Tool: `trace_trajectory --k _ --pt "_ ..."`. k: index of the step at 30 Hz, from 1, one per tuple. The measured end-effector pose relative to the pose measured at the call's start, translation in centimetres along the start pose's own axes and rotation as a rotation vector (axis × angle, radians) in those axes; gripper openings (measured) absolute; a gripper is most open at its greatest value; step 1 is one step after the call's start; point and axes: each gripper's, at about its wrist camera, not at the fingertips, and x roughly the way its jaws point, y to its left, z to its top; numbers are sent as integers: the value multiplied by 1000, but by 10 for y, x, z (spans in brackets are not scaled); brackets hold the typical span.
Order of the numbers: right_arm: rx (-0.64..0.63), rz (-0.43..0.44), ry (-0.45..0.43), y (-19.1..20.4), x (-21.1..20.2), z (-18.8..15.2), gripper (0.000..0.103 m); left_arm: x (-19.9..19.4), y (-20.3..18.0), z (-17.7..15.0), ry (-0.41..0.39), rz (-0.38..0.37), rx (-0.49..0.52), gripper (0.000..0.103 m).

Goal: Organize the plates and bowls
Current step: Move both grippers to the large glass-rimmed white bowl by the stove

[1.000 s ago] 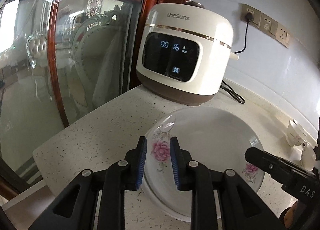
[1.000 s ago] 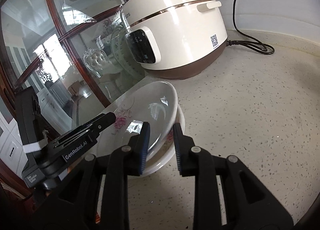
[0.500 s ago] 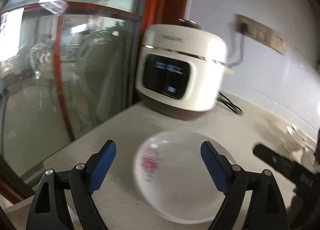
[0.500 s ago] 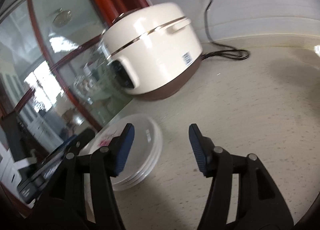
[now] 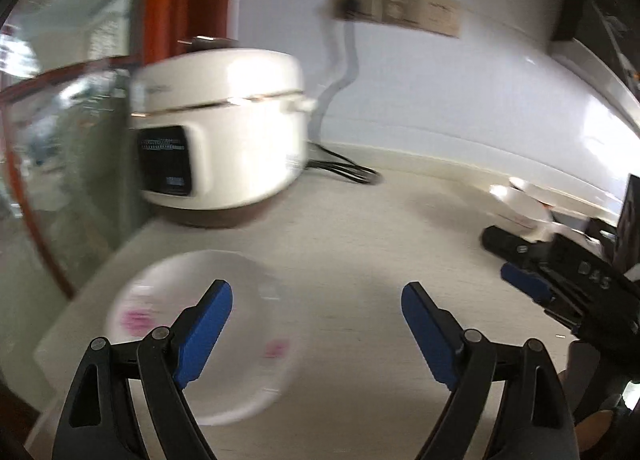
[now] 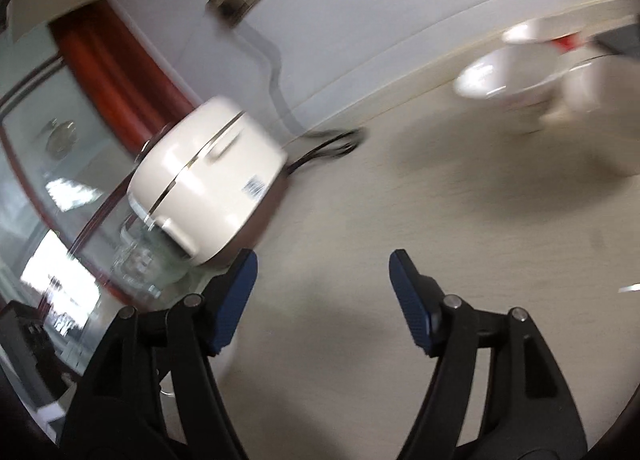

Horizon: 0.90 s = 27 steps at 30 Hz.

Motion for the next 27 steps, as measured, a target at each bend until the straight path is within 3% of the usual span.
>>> trace_trajectory --k 5,7,11,12,14,15,22,24,27 --pt "24 -122 -178 -67 -82 44 74 20 -57 12 107 -211 15 88" --pt "47 -180 -228 -100 -107 67 78 30 -78 17 118 -305 -35 88" --pt "61 -219 -239 -158 -118 100 78 66 -128 24 165 -564 -205 87" --pt "71 -218 -247 -173 -117 103 78 75 -137 25 180 -586 -223 87" --pt "159 -266 -213 -195 -112 108 75 93 -163 27 210 -597 -244 87" --pt "161 -250 -214 -196 -112 109 74 100 -174 29 214 -591 -242 87" --pt "31 -276 -120 -173 -97 106 74 134 -226 31 272 -475 -191 87" --pt "-32 -342 -86 -163 -88 103 71 137 -231 27 277 -437 -154 77" --pt "-79 -370 -54 -156 -82 101 68 142 -226 24 280 -419 -150 74"
